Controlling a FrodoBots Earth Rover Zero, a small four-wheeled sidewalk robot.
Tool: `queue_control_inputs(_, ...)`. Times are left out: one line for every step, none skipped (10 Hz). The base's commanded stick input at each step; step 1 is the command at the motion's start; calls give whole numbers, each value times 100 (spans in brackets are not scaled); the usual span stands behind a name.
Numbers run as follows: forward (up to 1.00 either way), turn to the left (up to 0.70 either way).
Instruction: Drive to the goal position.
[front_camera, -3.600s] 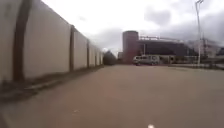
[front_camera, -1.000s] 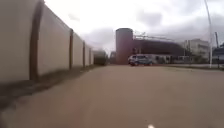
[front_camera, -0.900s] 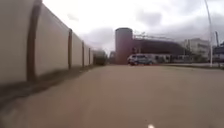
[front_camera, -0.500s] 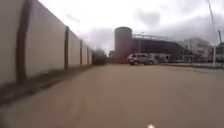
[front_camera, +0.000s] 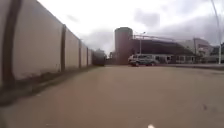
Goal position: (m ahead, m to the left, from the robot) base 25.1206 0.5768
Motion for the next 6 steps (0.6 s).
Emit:
queue_control_inputs(100, 0)
queue_control_inputs(100, 0)
queue_control_inputs(100, 0)
queue_control_inputs(100, 0)
queue_control_inputs(100, 0)
queue_control_inputs(100, 0)
